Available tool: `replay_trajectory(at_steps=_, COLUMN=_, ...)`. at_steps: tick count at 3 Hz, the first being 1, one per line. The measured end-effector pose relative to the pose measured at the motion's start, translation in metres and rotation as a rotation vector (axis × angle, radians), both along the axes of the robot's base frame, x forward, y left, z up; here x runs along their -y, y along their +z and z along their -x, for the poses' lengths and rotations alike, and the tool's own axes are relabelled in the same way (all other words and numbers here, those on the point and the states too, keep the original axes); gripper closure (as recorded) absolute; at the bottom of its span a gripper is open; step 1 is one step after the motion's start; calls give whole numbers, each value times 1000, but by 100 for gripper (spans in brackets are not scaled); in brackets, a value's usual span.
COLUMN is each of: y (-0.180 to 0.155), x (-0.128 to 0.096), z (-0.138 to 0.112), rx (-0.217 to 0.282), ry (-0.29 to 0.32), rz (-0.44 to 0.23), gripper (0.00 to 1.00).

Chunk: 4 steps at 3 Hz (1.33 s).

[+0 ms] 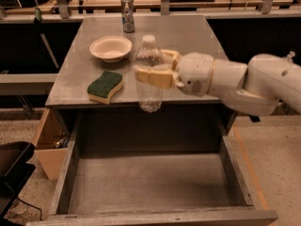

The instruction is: Pick water bottle from top drawer and place on counter

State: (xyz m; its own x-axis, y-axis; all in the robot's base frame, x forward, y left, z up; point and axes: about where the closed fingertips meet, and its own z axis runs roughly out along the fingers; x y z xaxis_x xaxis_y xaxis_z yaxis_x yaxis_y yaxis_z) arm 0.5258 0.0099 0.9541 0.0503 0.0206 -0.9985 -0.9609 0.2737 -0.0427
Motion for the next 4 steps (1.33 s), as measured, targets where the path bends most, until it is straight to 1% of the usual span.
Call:
replay_trajectory(at_steps=1, y=52, x=7, z=-48, rx=15, ry=-80, rz=58, gripper=100)
replay_trajectory(at_steps=2, y=76, x=11, z=-105, rx=46, ry=-160, rz=90, gripper=100)
replay_trajectory(at_steps=3, y=89, x=21, z=-166, rx=85, ry=-237, rz=81, gripper=100)
replay_trajectory(at_steps=4, y=89, x=21, z=-166, rx=85, ry=-237, rz=81, gripper=100)
